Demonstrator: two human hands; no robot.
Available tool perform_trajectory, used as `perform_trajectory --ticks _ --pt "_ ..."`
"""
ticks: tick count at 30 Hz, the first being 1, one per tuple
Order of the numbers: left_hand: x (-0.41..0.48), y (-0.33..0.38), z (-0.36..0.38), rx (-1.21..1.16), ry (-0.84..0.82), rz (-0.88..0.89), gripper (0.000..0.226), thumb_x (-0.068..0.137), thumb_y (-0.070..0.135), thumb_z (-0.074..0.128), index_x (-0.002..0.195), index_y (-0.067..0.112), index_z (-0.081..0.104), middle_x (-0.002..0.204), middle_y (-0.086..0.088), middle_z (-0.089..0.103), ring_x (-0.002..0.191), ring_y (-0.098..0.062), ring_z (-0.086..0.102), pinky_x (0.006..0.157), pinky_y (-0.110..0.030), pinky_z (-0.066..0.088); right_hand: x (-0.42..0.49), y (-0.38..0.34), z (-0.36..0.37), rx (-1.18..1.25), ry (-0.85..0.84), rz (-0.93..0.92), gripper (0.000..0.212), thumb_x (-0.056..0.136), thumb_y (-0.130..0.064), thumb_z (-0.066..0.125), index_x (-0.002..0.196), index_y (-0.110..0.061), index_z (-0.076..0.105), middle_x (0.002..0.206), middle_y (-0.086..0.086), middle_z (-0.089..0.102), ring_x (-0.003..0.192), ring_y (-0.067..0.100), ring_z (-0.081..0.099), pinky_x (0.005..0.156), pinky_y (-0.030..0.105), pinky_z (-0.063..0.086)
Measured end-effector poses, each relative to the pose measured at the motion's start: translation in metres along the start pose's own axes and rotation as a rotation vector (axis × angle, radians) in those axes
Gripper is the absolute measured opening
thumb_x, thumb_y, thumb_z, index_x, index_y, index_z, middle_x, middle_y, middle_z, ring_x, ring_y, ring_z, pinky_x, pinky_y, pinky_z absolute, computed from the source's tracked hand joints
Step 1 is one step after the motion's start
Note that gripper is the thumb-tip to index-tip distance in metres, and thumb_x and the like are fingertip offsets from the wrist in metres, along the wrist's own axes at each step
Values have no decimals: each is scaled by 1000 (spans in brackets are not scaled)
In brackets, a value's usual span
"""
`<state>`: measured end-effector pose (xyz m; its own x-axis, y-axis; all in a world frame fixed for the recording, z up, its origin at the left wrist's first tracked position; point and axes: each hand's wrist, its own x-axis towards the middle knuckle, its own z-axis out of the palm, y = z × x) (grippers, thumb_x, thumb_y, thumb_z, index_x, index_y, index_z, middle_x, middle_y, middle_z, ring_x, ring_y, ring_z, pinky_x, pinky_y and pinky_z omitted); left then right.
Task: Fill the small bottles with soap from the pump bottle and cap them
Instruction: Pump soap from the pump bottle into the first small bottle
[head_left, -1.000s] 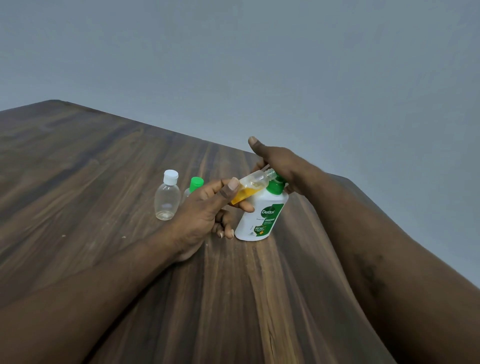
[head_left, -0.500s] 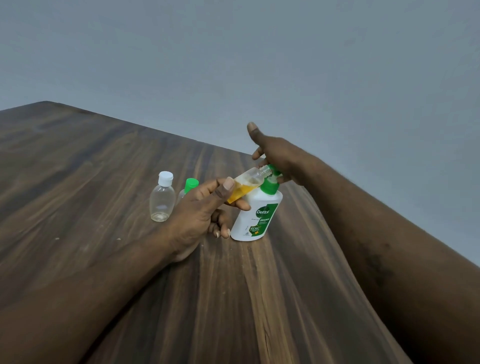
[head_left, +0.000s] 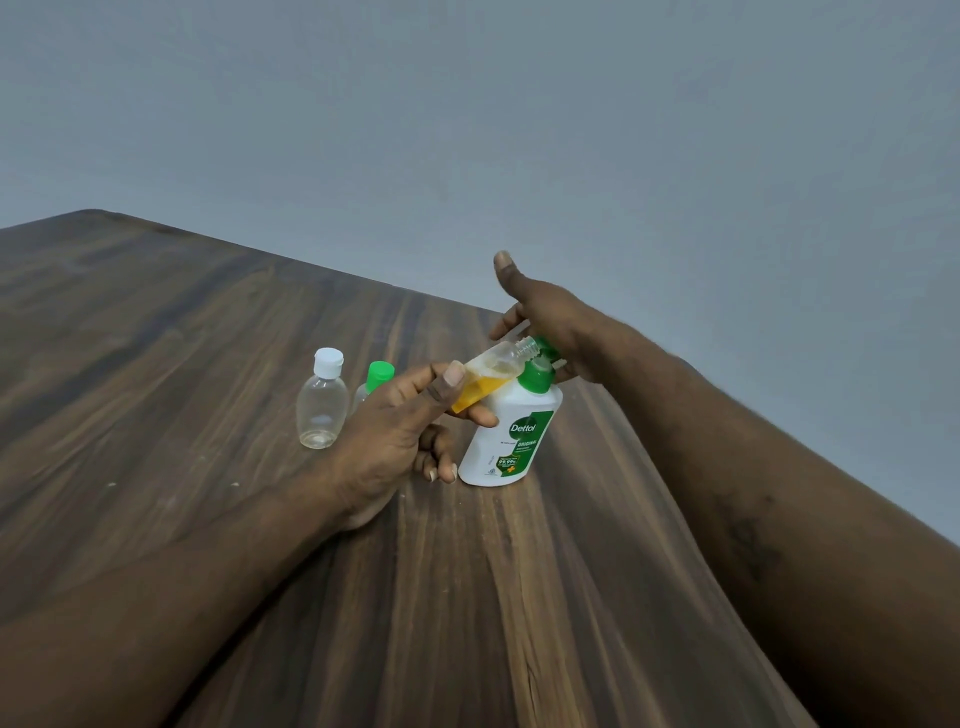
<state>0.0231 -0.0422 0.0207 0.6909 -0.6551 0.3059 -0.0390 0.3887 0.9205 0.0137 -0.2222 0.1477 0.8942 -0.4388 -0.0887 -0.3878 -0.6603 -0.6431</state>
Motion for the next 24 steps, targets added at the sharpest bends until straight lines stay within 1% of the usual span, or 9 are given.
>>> perform_trajectory --ticks 4,7,10,13,15,17,19,21,24 --pt "0 2 0 -4 -3 1 45 99 49 49 118 11 65 109 -11 76 49 -20 55 47 -26 41 0 -8 -17 57 24 15 94 89 -91 21 126 -16 63 127 12 66 118 30 61 107 54 48" --pt "-1 2 0 -7 -2 3 45 99 49 49 117 12 65 108 -11 76 49 -20 55 47 -26 40 2 -2 -10 17 35 12 89 93 -86 24 136 -15 59 119 3 65 118 28 60 106 52 48" --pt "-1 2 1 9 -8 -5 44 100 49 49 119 12 65 108 -10 76 49 -20 55 48 -27 40 4 7 3 36 -15 62 82 93 -85 34 123 -13 62 118 3 65 110 27 62 93 45 49" --pt "-1 1 0 15 -13 -15 43 102 47 48 120 13 65 108 -10 76 49 -19 55 48 -27 40 7 10 8 28 -14 57 74 91 -84 41 111 -16 63 114 4 67 105 27 64 89 44 49" --pt "-2 1 0 19 -11 -17 43 102 47 47 121 13 65 107 -10 76 49 -19 55 48 -27 40 9 10 8 28 -11 37 70 92 -84 41 110 -19 61 107 2 67 102 27 64 91 45 50" --pt "-2 0 -1 23 -11 -14 43 102 47 47 121 12 65 108 -10 76 49 -19 55 49 -27 40 8 11 9 30 0 16 66 94 -81 40 115 -21 59 101 -3 65 102 25 63 88 43 47" --pt "-2 0 -1 24 -13 -10 43 103 47 47 121 12 65 109 -10 76 50 -19 55 49 -27 40 4 9 8 39 27 12 70 94 -82 40 113 -18 63 103 -3 65 100 23 63 85 42 47" --pt "-2 1 -1 17 -18 -10 43 103 47 47 122 13 64 110 -11 75 51 -20 56 50 -28 41 1 5 2 33 47 4 75 92 -85 37 109 -18 66 106 -1 64 104 24 62 93 45 51" --pt "-1 2 0 15 -30 -1 44 100 48 48 121 14 64 111 -11 75 52 -21 55 51 -29 41 0 -2 -10 32 65 -25 82 90 -89 31 117 -19 64 111 1 67 111 25 63 102 49 51"
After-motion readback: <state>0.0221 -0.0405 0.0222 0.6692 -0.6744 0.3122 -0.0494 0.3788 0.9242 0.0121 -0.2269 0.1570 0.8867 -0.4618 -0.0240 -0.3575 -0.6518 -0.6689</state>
